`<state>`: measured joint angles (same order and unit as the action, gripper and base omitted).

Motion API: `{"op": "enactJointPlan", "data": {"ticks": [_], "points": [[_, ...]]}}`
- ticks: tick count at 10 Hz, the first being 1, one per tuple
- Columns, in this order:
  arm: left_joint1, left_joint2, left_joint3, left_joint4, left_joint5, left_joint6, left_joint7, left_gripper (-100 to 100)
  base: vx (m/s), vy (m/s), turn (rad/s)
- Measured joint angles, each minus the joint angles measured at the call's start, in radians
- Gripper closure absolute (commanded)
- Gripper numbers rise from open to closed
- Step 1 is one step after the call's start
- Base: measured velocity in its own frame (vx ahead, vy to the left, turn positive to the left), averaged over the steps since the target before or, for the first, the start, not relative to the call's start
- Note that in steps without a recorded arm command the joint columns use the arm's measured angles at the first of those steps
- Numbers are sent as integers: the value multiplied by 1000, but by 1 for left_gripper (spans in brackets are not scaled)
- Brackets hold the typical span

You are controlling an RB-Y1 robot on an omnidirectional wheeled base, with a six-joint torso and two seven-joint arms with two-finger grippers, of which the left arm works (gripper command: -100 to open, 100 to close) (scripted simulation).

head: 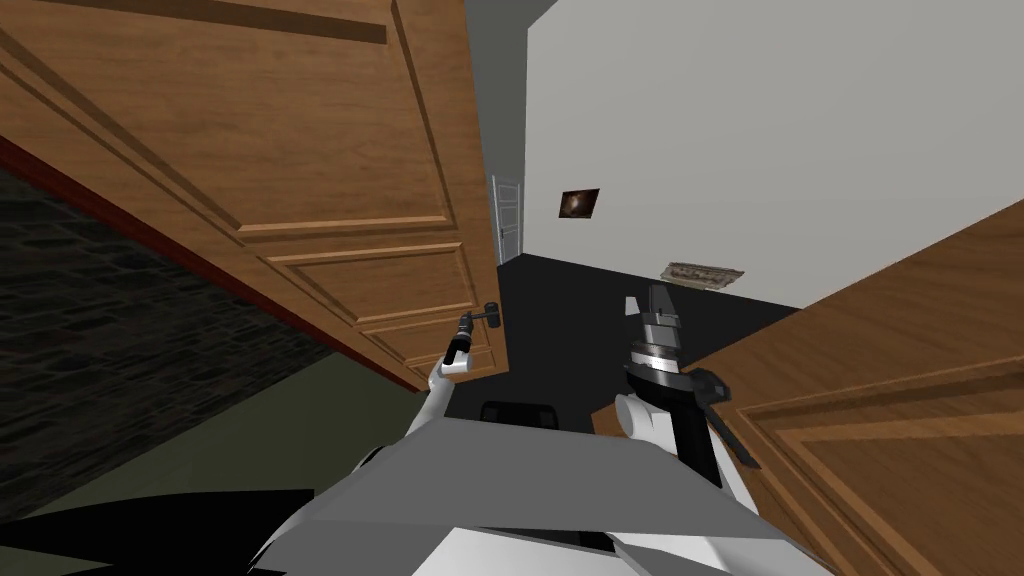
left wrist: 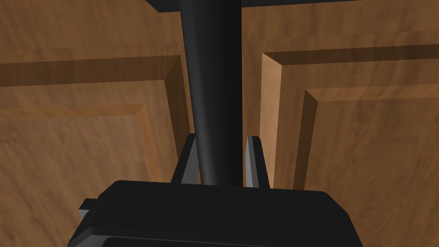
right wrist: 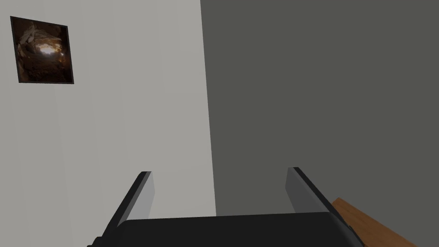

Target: Push the door open

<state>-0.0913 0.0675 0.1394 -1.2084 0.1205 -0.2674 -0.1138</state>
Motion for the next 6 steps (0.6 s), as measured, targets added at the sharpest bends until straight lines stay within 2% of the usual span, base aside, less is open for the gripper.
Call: {"op": "enactJointPlan", "data": {"ticks": [2, 3, 4, 5, 6], "points": [[0, -1, 8, 0, 4, -2, -7, 100, 94, -13, 66], [-15, -7, 16, 25, 5, -15, -16, 100, 162, -27, 119], [-3, -14, 21, 8, 8, -9, -25, 100, 149, -49, 72], [9, -18, 25, -17, 11, 8, -31, 100, 121, -38, 67], [-1, -19, 33, -2, 13, 2, -37, 100, 133, -38, 107]]}}
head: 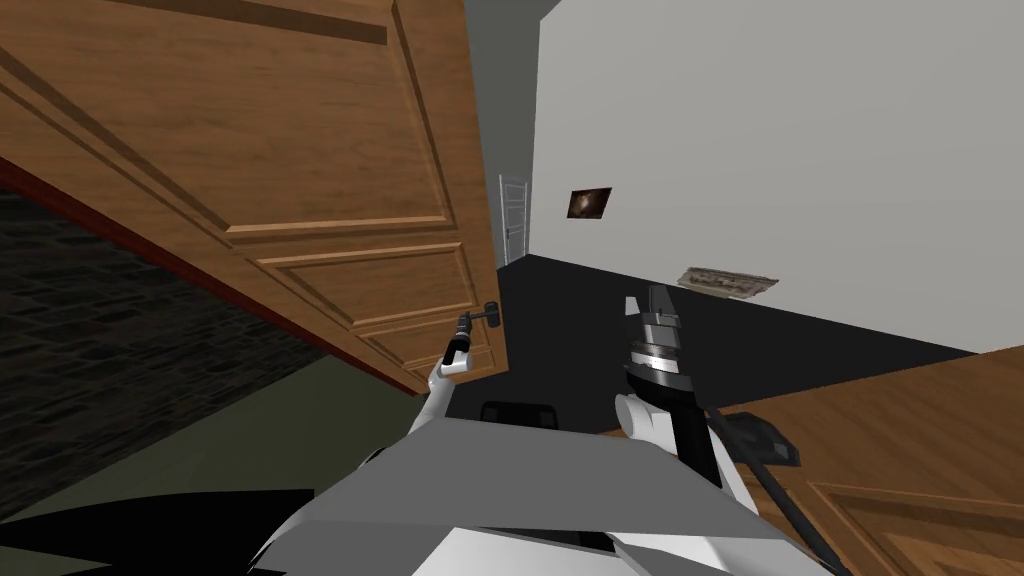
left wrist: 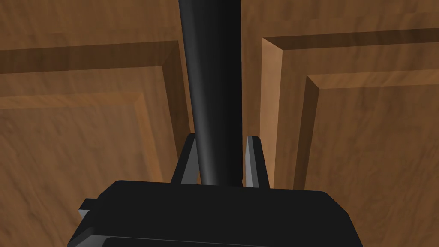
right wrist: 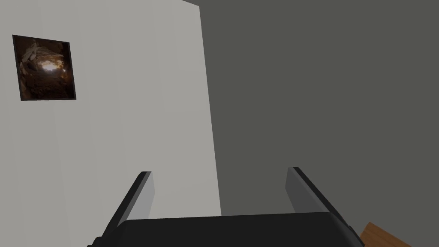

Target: Push the door open

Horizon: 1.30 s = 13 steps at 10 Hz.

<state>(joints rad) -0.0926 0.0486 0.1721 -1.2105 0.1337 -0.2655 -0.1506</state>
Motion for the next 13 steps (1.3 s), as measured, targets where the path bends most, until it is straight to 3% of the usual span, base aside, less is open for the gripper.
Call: {"op": "enactJointPlan", "data": {"ticks": [1, 2, 4, 6, 9, 13], "points": [[-8, 0, 8, 19, 4, -16, -4, 100, 170, -57, 148], [-6, -9, 14, 17, 7, -18, -12, 100, 157, -64, 105], [-10, -19, 32, 10, 12, -5, -28, 100, 166, -68, 118], [-8, -39, 51, 13, 20, -16, -46, 100, 195, -122, 134], [-8, -55, 81, 7, 31, -21, -63, 100, 122, -132, 119], [-6, -81, 106, -2, 38, -23, -81, 100, 39, -144, 65]]}}
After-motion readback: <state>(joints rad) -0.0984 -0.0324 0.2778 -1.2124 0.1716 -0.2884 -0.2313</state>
